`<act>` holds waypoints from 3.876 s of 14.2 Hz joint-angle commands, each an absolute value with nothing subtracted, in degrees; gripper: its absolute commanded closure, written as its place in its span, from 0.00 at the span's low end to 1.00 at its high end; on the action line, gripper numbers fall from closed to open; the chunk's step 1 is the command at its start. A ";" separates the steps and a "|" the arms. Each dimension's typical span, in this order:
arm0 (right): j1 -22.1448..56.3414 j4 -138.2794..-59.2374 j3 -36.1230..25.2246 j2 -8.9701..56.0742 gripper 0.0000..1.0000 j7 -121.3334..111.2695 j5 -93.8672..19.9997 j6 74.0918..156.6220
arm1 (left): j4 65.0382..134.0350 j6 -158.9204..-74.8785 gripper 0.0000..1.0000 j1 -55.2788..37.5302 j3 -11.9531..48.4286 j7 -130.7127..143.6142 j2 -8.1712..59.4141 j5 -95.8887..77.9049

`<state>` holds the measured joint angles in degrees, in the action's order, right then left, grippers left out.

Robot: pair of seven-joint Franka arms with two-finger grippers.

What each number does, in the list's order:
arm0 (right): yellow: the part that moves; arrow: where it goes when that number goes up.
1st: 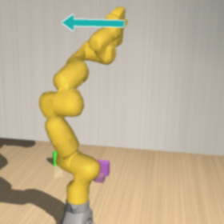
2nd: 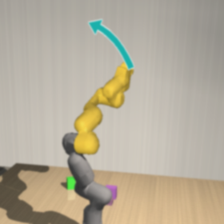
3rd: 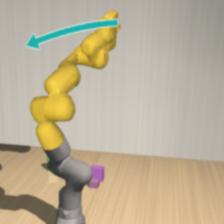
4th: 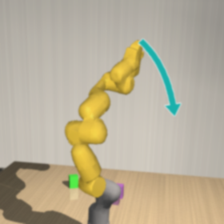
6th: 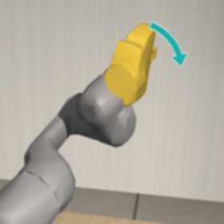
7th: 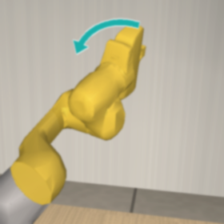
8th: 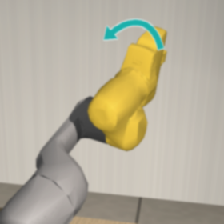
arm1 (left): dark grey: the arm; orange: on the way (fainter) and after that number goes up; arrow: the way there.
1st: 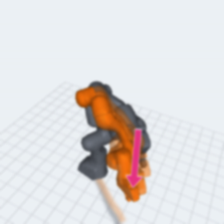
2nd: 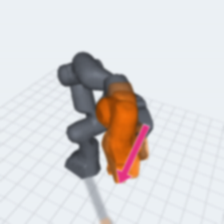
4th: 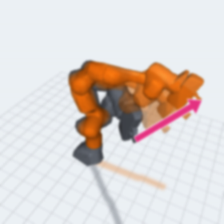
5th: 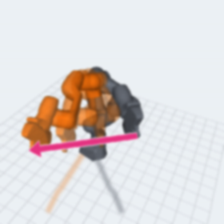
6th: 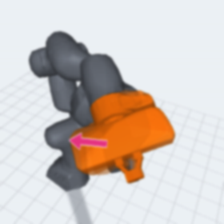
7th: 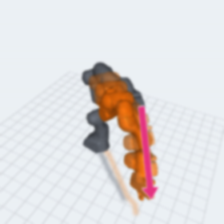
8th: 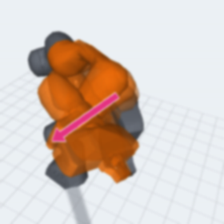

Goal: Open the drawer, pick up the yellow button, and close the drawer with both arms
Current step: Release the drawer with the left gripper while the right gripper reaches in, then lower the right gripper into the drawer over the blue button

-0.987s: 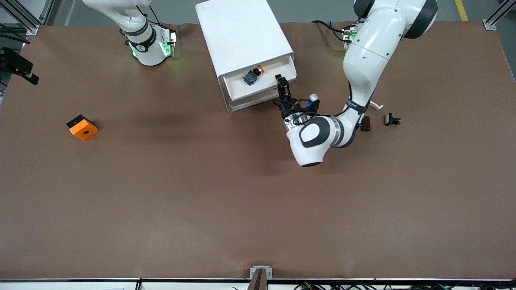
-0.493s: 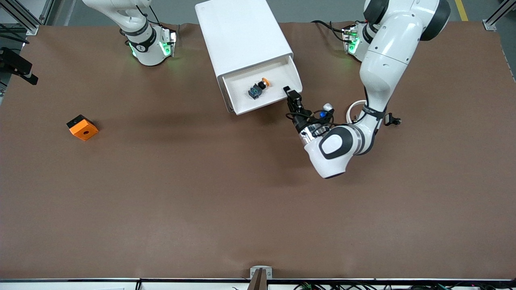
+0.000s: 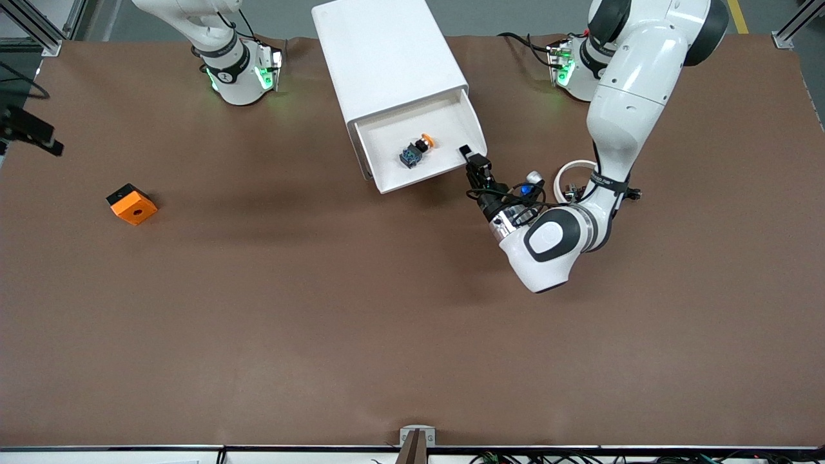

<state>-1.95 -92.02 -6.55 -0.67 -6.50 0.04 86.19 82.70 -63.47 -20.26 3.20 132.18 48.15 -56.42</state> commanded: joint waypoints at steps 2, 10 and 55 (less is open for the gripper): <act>-2.81 -88.68 -5.89 5.35 0.00 -7.91 1.05 87.53 | 82.09 -64.51 0.00 -19.78 3.52 131.22 47.99 -56.69; -1.16 -89.03 -5.45 6.94 0.00 10.74 -0.60 89.65 | 74.62 -65.92 0.00 -19.43 2.90 112.71 47.46 -54.76; 56.51 -88.77 -5.54 23.02 0.00 83.50 -4.31 109.42 | 71.81 -117.33 0.00 -22.59 -6.86 45.62 40.61 -13.71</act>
<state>55.98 -89.65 -5.16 21.79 84.58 -5.14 109.03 71.25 -116.59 -22.26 -6.56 46.19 40.93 -15.31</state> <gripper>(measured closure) 0.000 0.000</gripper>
